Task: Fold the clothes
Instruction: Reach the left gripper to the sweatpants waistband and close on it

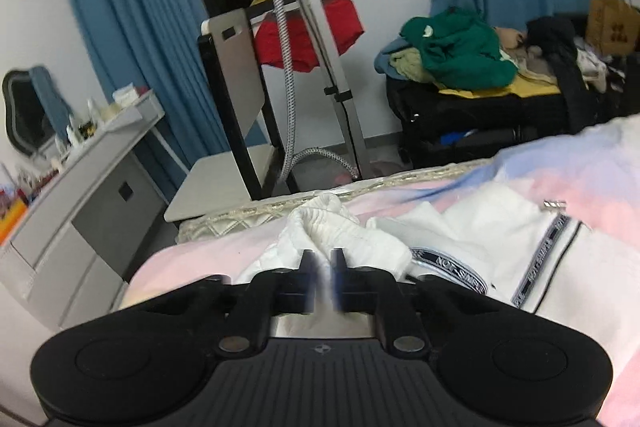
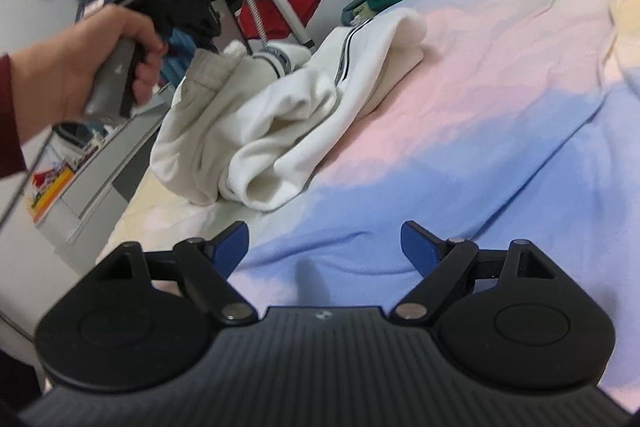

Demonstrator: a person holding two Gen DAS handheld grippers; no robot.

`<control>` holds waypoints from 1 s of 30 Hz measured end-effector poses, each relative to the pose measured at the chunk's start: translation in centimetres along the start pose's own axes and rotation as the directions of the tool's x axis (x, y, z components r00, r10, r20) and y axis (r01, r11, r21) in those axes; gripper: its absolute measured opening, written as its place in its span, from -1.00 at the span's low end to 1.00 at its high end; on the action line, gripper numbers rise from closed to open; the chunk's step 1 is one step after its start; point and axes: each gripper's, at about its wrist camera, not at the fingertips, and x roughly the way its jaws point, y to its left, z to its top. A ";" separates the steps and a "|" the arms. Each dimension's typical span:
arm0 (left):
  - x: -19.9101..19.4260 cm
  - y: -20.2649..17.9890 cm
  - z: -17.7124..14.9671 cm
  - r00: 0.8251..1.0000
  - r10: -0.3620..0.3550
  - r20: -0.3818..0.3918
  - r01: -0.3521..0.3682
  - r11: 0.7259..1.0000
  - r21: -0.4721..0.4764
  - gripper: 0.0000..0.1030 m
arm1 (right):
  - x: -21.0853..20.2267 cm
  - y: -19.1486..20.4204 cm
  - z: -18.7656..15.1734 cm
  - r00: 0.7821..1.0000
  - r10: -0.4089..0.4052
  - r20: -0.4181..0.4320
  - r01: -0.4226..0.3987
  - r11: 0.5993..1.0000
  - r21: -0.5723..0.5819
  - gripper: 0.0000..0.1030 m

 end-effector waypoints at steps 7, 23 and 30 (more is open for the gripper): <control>-8.6 1.3 -1.6 0.984 -0.099 0.146 0.095 0.995 0.032 -0.93 | -0.5 0.0 0.0 0.999 0.004 0.049 -0.003 1.000 -0.026 0.64; -19.5 12.1 -13.5 0.944 -0.188 0.270 0.200 0.980 -0.018 -0.91 | -6.1 5.1 0.0 0.974 0.053 0.220 -0.011 0.982 -0.188 0.64; -14.0 10.2 -8.1 0.945 -0.167 0.283 0.196 0.977 -0.078 0.14 | -4.4 5.5 -0.5 0.986 0.010 0.166 0.024 0.980 -0.200 0.64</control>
